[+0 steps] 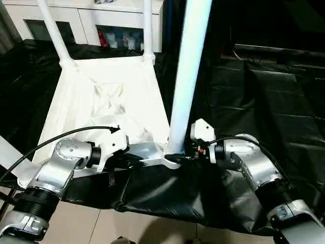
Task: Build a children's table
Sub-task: Rotate leg to tighten
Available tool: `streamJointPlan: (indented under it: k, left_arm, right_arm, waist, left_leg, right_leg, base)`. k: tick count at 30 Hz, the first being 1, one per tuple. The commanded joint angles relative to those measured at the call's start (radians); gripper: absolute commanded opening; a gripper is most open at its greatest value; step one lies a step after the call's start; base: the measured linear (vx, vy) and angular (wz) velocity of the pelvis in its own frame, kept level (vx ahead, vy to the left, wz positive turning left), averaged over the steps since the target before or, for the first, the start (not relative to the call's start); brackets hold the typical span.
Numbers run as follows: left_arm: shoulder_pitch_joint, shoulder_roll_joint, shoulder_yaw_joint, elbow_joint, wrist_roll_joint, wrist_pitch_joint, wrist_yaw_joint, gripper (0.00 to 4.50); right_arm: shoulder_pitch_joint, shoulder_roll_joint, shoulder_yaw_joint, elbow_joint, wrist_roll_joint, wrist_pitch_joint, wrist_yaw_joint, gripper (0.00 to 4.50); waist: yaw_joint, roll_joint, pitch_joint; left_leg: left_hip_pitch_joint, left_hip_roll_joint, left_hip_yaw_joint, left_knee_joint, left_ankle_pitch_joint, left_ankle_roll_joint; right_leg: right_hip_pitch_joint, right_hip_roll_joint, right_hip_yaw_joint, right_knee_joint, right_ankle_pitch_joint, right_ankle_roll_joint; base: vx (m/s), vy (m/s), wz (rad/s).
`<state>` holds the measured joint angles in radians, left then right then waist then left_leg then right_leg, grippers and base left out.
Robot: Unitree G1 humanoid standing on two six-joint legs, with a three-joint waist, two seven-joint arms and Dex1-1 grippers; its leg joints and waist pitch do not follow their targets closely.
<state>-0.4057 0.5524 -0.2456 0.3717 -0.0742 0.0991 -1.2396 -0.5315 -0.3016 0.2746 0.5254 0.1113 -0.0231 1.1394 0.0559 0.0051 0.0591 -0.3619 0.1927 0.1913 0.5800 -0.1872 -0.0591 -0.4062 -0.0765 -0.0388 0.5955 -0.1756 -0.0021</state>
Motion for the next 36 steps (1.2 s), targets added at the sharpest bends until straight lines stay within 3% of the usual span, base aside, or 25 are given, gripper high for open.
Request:
streamJointPlan:
  k: [1,6,13,14,18,22,27,31,32,33,34,36]
  left_arm:
    - [0.016,0.014,-0.019,0.017,0.008,0.013,-0.017,0.0]
    - [0.021,0.021,-0.013,0.013,0.006,0.017,-0.017,0.0]
    - [0.021,0.021,-0.007,0.019,0.008,0.016,-0.006,0.0]
    - [0.021,0.018,-0.004,0.017,0.006,0.015,0.0,0.0]
    - [0.021,0.003,0.011,0.013,-0.005,0.026,0.024,0.0]
    - [0.011,-0.047,0.026,-0.003,0.017,0.04,0.14,0.0]
    - [-0.048,-0.188,0.02,0.018,0.071,0.107,0.358,0.0]
    - [-0.091,-0.299,-0.033,0.061,0.139,0.134,0.48,0.0]
    - [-0.097,-0.316,-0.04,0.073,0.149,0.137,0.496,0.0]
    - [-0.099,-0.322,-0.041,0.077,0.152,0.138,0.501,0.0]
    - [-0.103,-0.337,-0.049,0.086,0.165,0.134,0.511,0.0]
    - [-0.118,-0.363,-0.056,0.107,0.185,0.121,0.531,0.0]
  right_arm:
    - [-0.012,-0.006,0.007,0.017,-0.005,-0.011,0.022,2.49]
    - [-0.018,-0.002,0.02,0.033,-0.014,-0.015,0.033,2.19]
    - [-0.023,0.006,0.019,0.04,-0.009,-0.016,0.044,2.03]
    - [-0.023,0.006,0.019,0.045,-0.011,-0.021,0.044,2.03]
    - [-0.021,0.008,0.019,0.054,-0.014,-0.03,0.047,2.01]
    - [0.023,0.008,0.017,0.028,-0.016,-0.034,0.019,2.01]
    - [0.097,0.091,-0.009,0.048,-0.075,0.002,-0.249,2.01]
    - [0.125,0.233,-0.035,0.089,-0.12,0.051,-0.546,2.01]
    - [0.124,0.26,-0.037,0.092,-0.129,0.068,-0.597,2.01]
    - [0.123,0.269,-0.038,0.092,-0.133,0.075,-0.615,2.01]
    - [0.118,0.299,-0.039,0.093,-0.146,0.086,-0.668,2.01]
    - [0.1,0.358,-0.044,0.093,-0.14,0.09,-0.723,2.01]
  waist:
    - [0.007,0.002,-0.051]
    - [0.005,0.005,-0.045]
    - [0.002,-0.002,-0.046]
    - [0.001,-0.007,-0.046]
    - [0.001,-0.006,-0.045]
    - [0.005,-0.004,-0.043]
    - [0.005,-0.01,-0.034]
    - [-0.003,-0.009,-0.028]
    - [-0.005,-0.006,-0.029]
    - [-0.005,0.002,-0.029]
    - [-0.007,0.001,-0.029]
    - [-0.011,0.009,-0.035]
  left_leg:
    - [0.009,0.037,-0.011,-0.072,-0.221,0.034]
    - [0.009,0.038,-0.013,-0.076,-0.247,0.031]
    - [0.01,0.038,-0.012,-0.078,-0.253,0.028]
    - [0.01,0.039,-0.012,-0.078,-0.253,0.03]
    - [0.011,0.039,-0.012,-0.079,-0.256,0.029]
    - [0.013,0.04,-0.012,-0.081,-0.277,0.025]
    - [0.021,0.038,-0.014,-0.087,-0.336,-0.005]
    - [0.025,0.029,-0.026,-0.092,-0.411,-0.022]
    - [0.031,0.027,-0.028,-0.091,-0.425,-0.025]
    - [0.031,0.026,-0.031,-0.092,-0.435,-0.026]
    - [0.03,0.025,-0.033,-0.093,-0.454,-0.024]
    - [0.033,0.024,-0.037,-0.097,-0.472,-0.024]
  right_leg:
    - [0.043,-0.056,0.035,-0.053,-0.152,-0.268]
    - [0.04,-0.056,0.036,-0.058,-0.2,-0.257]
    - [0.039,-0.057,0.037,-0.06,-0.224,-0.249]
    - [0.039,-0.058,0.037,-0.061,-0.232,-0.248]
    - [0.037,-0.059,0.038,-0.063,-0.252,-0.242]
    - [0.034,-0.059,0.04,-0.067,-0.279,-0.234]
    - [0.024,-0.061,0.044,-0.087,-0.431,-0.179]
    - [0.015,-0.065,0.038,-0.11,-0.636,-0.09]
    - [0.01,-0.066,0.035,-0.119,-0.676,-0.07]
    - [0.01,-0.067,0.033,-0.12,-0.687,-0.063]
    - [0.009,-0.067,0.029,-0.126,-0.707,-0.049]
    - [0.012,-0.066,0.024,-0.13,-0.7,-0.041]
  base:
    - [0.0,0.0,0.0]
    - [0.0,0.0,0.0]
    - [0.0,0.0,0.0]
    - [0.0,0.0,0.0]
    - [0.0,0.0,0.0]
    - [0.0,0.0,0.0]
    - [0.0,0.0,0.0]
    - [0.0,0.0,0.0]
    - [0.0,0.0,0.0]
    - [0.0,0.0,0.0]
    - [0.0,0.0,0.0]
    - [0.0,0.0,0.0]
